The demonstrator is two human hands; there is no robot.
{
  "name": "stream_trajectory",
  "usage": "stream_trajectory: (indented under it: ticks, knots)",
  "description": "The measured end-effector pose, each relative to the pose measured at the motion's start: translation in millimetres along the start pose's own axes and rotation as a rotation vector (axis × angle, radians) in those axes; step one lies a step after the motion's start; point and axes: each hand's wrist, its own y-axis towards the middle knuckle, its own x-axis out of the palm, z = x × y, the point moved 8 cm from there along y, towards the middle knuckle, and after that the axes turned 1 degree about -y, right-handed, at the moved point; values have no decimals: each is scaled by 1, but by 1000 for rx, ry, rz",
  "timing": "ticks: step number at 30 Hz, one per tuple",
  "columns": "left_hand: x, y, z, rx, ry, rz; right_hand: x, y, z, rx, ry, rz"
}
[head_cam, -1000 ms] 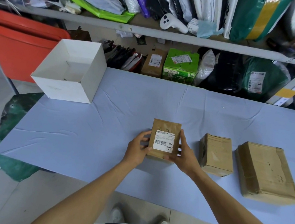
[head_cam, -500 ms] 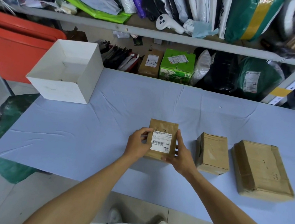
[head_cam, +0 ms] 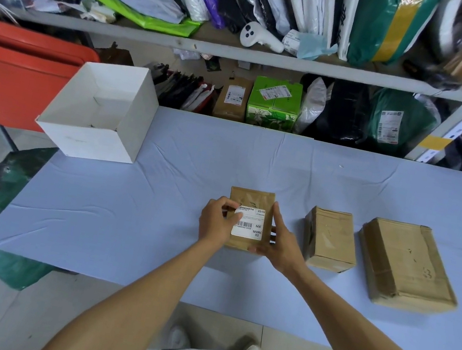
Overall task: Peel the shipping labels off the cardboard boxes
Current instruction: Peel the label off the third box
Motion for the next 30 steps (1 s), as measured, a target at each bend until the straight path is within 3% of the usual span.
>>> stream_trajectory:
  ticks: [17,24,30]
  knots:
    - [-3,0,9,-35,130,96,2,-1,0,-28,-43,-27]
    - [-5,-2,8,51,38,84,2,-4,-6,-99,-196,-4]
    - [-9,-5,11,111,-45,65,7,-2,-5,-59,-154,-20]
